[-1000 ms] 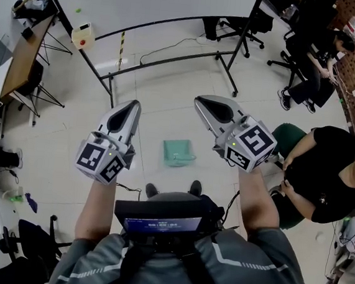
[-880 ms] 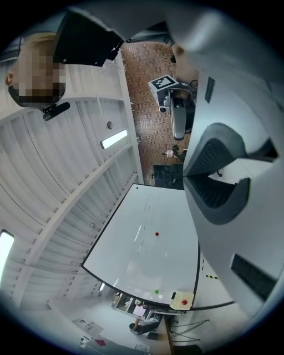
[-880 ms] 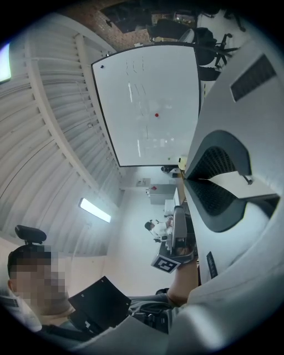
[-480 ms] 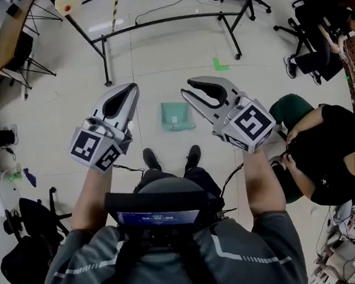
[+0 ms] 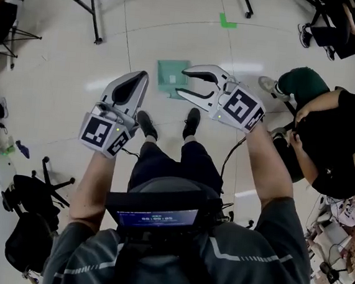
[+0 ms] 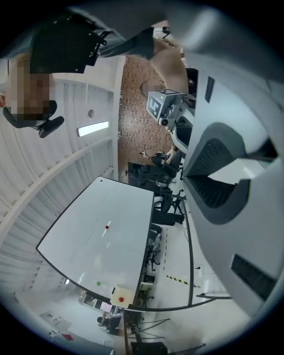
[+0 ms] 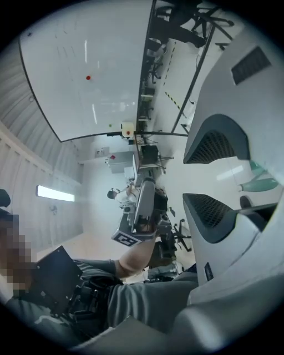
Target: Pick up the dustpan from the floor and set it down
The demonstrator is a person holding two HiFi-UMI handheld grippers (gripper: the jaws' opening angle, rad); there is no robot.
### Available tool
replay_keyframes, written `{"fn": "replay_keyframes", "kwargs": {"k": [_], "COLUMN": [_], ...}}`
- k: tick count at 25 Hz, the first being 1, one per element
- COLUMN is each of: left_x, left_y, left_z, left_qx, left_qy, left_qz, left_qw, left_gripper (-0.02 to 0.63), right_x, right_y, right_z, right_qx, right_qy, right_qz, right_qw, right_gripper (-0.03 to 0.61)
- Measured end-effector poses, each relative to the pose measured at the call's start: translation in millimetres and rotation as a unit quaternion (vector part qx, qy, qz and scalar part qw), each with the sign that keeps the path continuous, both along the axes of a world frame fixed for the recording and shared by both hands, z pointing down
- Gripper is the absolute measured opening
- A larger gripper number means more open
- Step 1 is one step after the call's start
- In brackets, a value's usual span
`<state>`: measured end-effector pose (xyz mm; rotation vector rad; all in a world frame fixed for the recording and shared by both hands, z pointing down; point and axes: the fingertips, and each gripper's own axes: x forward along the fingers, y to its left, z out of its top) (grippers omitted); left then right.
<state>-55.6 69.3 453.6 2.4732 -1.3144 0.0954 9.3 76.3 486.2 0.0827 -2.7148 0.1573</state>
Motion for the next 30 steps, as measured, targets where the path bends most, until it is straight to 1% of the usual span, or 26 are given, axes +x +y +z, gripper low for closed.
{"fn": "replay_keyframes", "kwargs": {"k": [1, 2, 3, 8, 12, 16, 20, 26, 30], "left_x": [1, 0, -2, -1, 13, 12, 16, 17, 18], "left_y": [-2, -3, -4, -15, -17, -15, -12, -8, -9], "left_z": [20, 40, 59, 145, 191, 219, 238, 257, 270], "left_qx": [-0.009, -0.018, -0.025, -0.062, -0.081, -0.097, -0.106, -0.114, -0.123], "left_qy": [-0.002, -0.003, -0.005, -0.008, -0.015, -0.008, -0.012, -0.012, -0.013], "left_qz": [0.0, 0.0, 0.0, -0.009, 0.002, -0.001, 0.008, 0.008, 0.01], "left_qw": [1.0, 0.9998, 0.9997, 0.998, 0.9966, 0.9953, 0.9943, 0.9934, 0.9923], "left_gripper": [0.034, 0.034, 0.034, 0.034, 0.034, 0.034, 0.034, 0.034, 0.034], "right_x": [0, -1, -2, -2, 9, 9, 9, 6, 5], "right_y": [2, 5, 9, 16, 20, 22, 22, 27, 33], "right_z": [22, 43, 63, 168, 223, 252, 277, 291, 310], "right_qx": [-0.006, -0.011, -0.013, -0.033, -0.045, -0.038, -0.033, -0.032, -0.028], "right_qy": [0.011, 0.024, 0.036, 0.089, 0.112, 0.12, 0.132, 0.137, 0.158], "right_qz": [-0.01, -0.021, -0.031, -0.065, -0.076, -0.08, -0.084, -0.09, -0.106], "right_qw": [1.0, 0.999, 0.999, 0.993, 0.99, 0.989, 0.987, 0.986, 0.981], "right_gripper": [0.202, 0.228, 0.232, 0.232, 0.232, 0.232, 0.232, 0.232, 0.232]}}
